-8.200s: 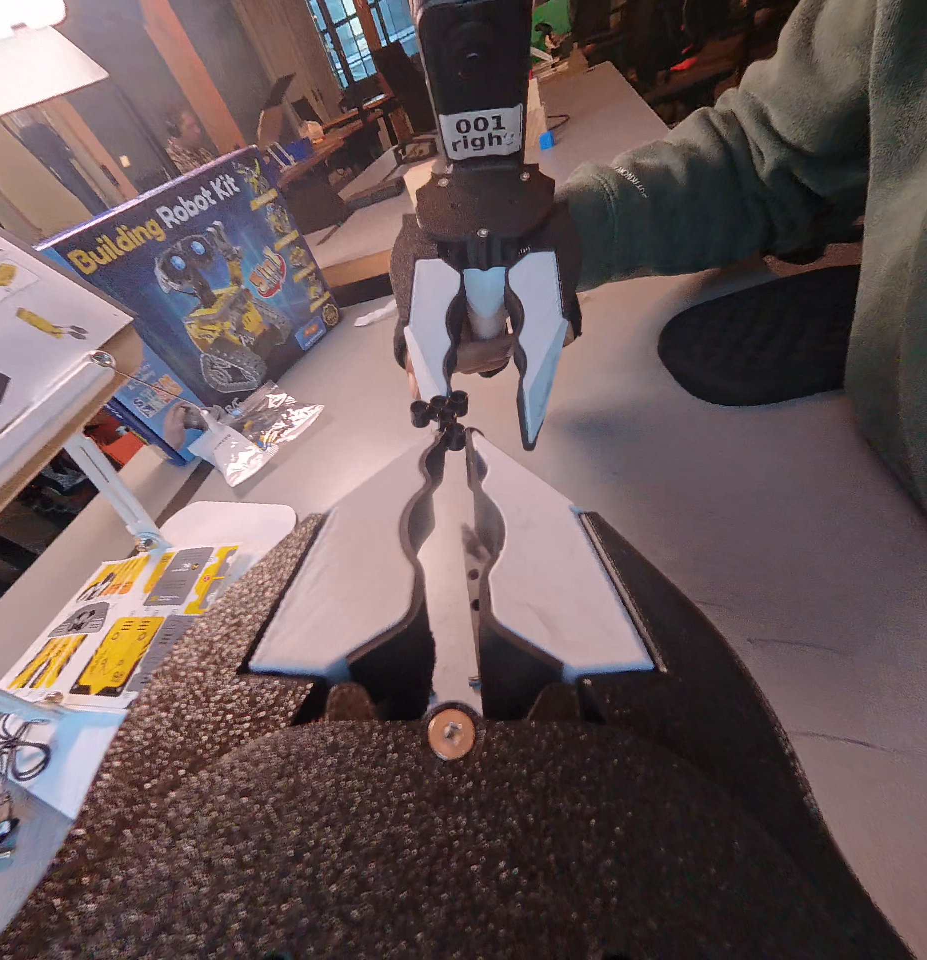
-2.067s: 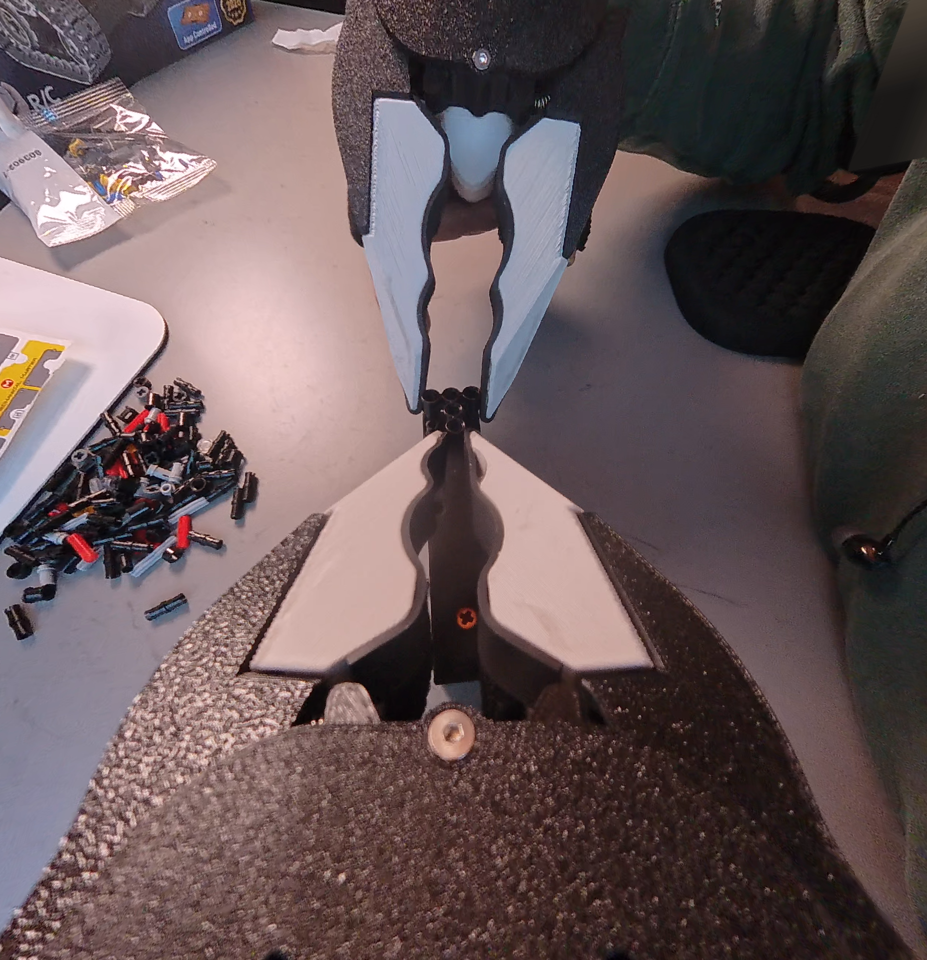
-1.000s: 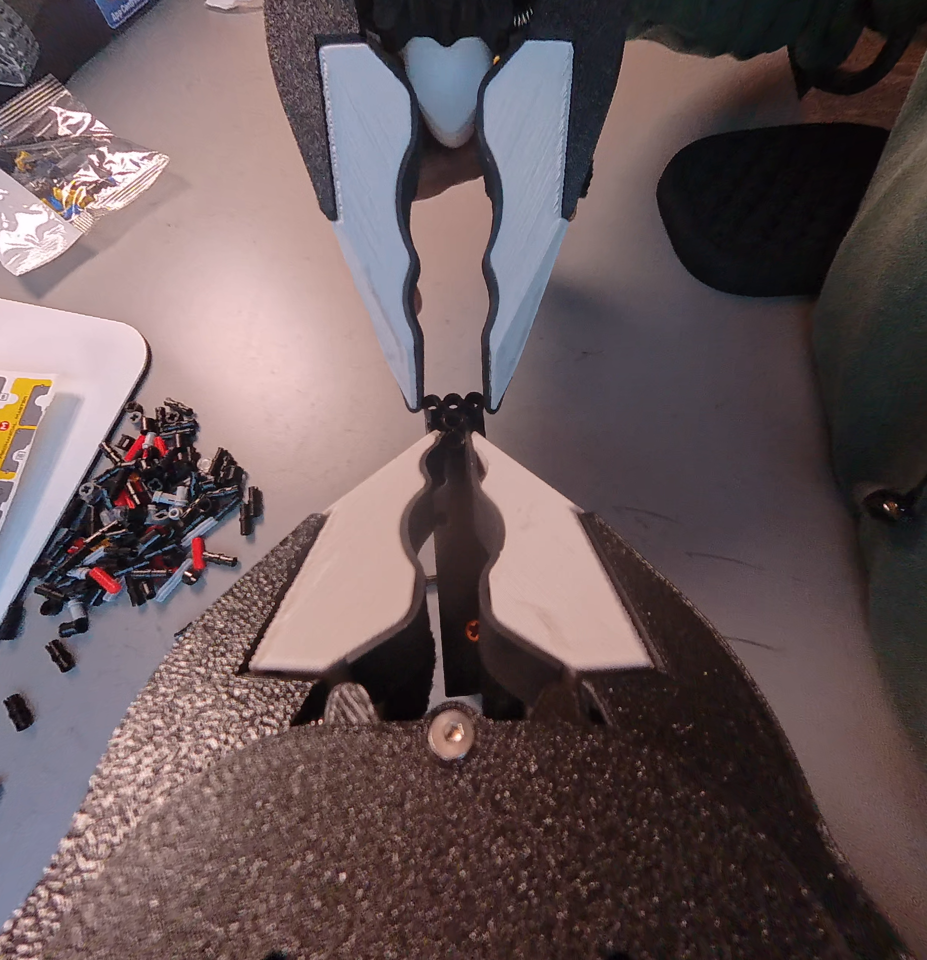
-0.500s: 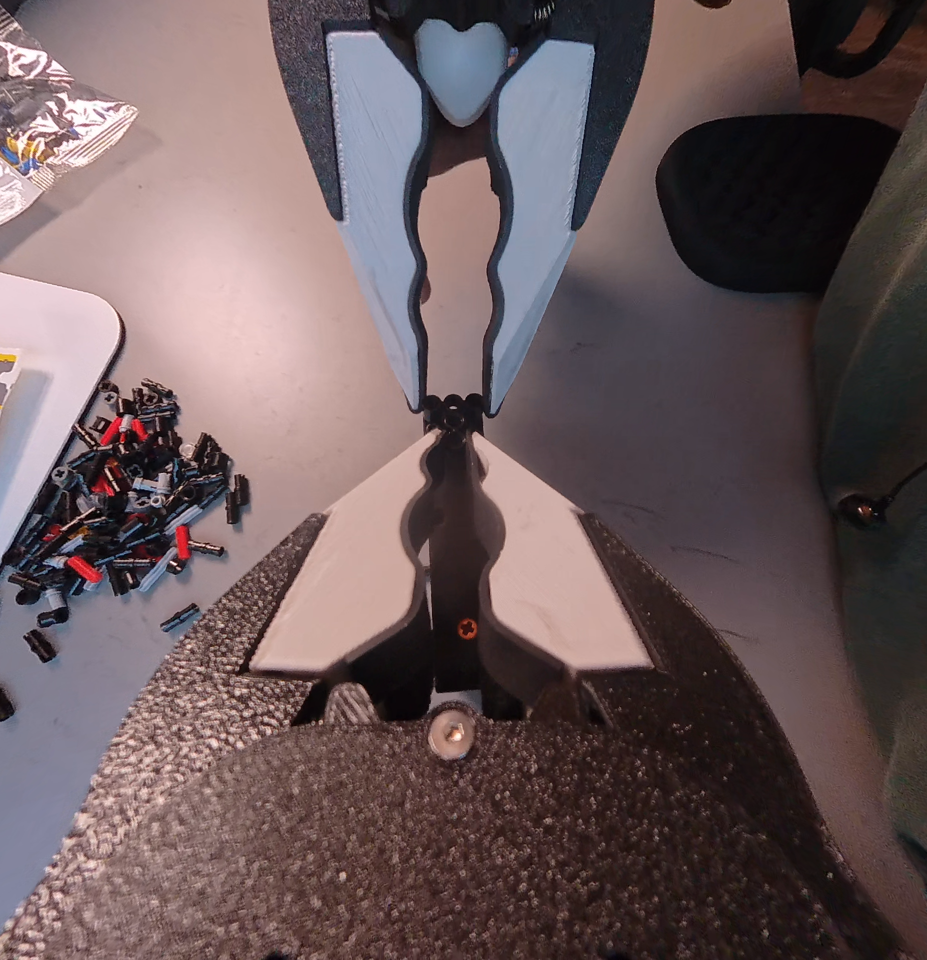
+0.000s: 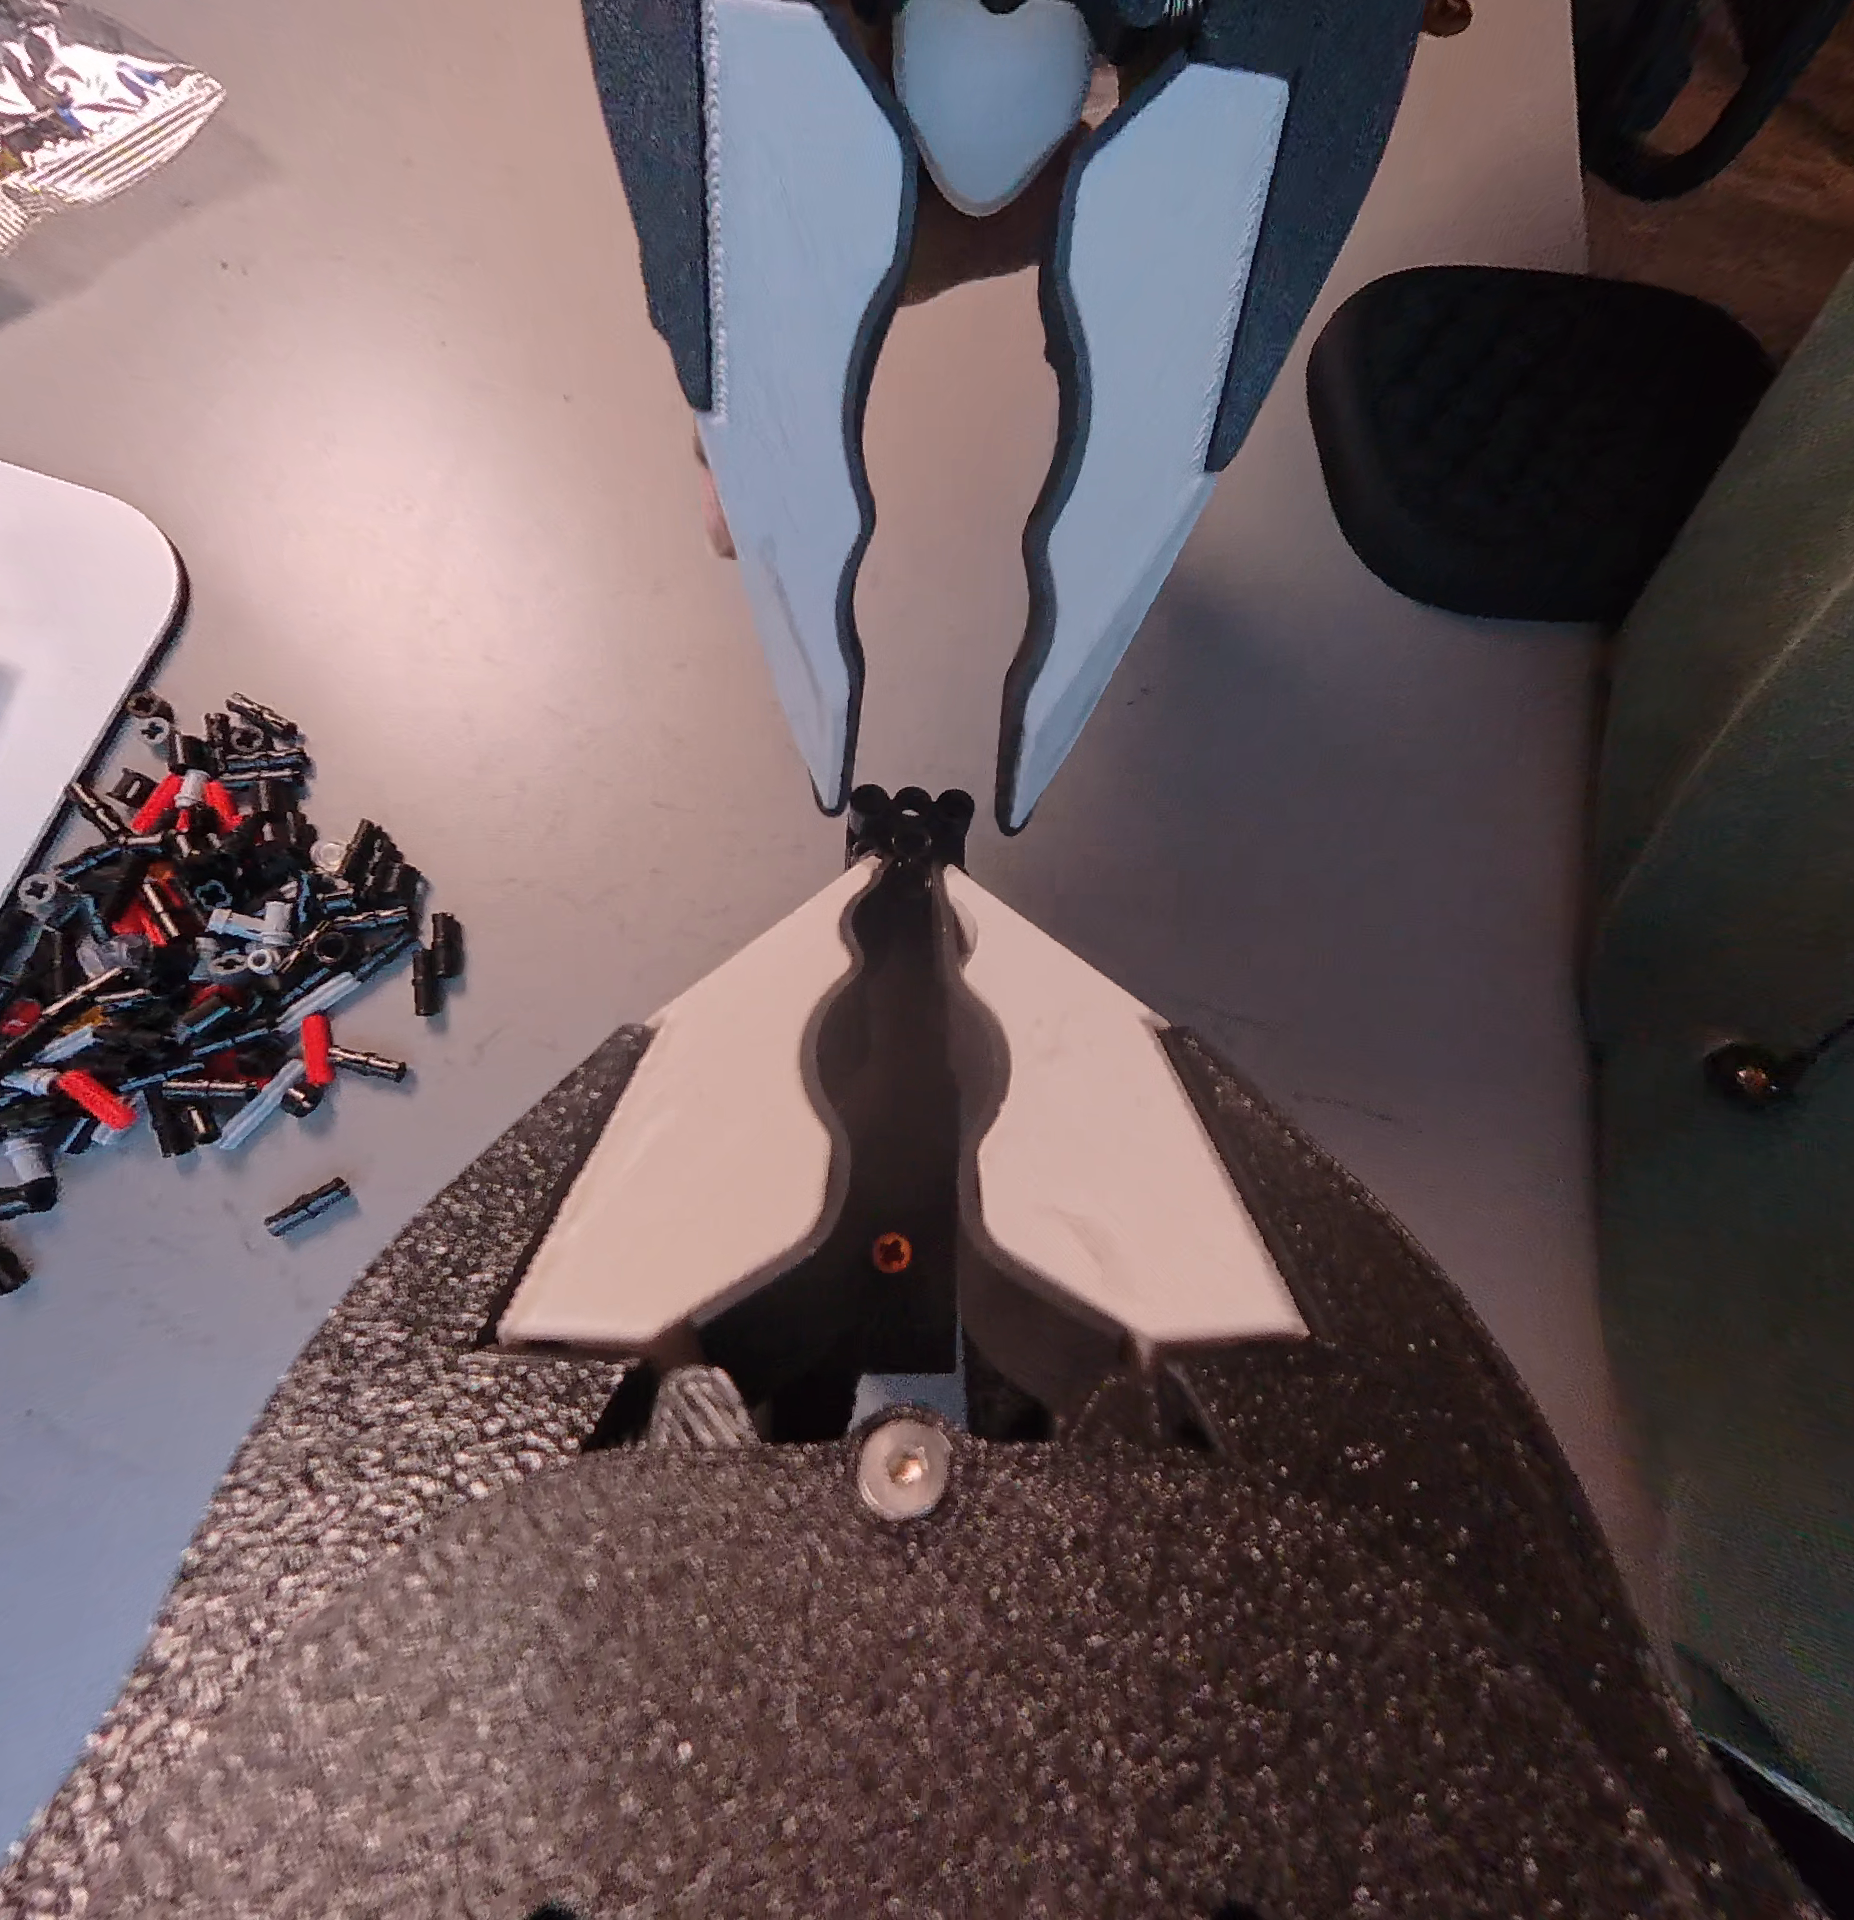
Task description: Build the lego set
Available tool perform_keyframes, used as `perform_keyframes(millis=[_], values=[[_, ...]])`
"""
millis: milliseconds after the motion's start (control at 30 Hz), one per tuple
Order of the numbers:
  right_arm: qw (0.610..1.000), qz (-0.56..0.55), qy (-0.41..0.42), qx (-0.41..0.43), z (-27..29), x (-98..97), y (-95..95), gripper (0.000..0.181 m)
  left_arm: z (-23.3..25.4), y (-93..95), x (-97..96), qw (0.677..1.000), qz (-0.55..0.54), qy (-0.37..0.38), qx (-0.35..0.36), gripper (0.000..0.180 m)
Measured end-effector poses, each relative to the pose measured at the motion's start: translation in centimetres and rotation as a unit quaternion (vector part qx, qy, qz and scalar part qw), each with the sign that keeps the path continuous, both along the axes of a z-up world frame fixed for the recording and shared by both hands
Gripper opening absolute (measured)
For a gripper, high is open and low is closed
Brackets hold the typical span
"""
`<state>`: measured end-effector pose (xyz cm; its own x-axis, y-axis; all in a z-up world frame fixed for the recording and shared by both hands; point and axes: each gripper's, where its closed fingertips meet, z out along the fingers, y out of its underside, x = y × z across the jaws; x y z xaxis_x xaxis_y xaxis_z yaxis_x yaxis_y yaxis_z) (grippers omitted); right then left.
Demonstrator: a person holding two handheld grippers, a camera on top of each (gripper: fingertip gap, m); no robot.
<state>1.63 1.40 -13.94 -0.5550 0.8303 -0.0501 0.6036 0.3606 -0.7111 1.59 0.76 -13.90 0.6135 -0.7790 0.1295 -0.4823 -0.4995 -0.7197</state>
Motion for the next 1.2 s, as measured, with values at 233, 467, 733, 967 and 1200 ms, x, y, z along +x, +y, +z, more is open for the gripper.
perform_keyframes(millis=[233, 467, 733, 967, 1200], values=[[0.999, 0.012, 0.009, 0.035, 0.65, -0.17, 0.17, 0.019, 0.08, 0.16, -0.09, 1.0, 0.006, -0.003, 0.017, 0.007], [0.999, 0.011, -0.009, 0.045, 0.6, -0.08, -0.17, 0.017, 0.94, -0.18, -0.72, 0.998, 0.025, -0.011, 0.047, 0.011], [0.999, 0.003, -0.04, 0.037, 0.24, -0.09, -0.33, 0.014, 0.23, -0.42, -0.6, 0.998, 0.029, -0.004, 0.056, 0.003], [0.998, -0.023, -0.056, 0.01, 0.22, -0.12, -0.33, 0.014, 0.13, -0.4, -0.6, 0.998, 0.029, -0.007, 0.049, 0.003], [0.998, -0.033, -0.051, 0.007, 0.26, -0.13, -0.43, 0.014, 0.04, -0.41, -0.63, 0.998, 0.01, 0.044, 0.037, 0.003]])
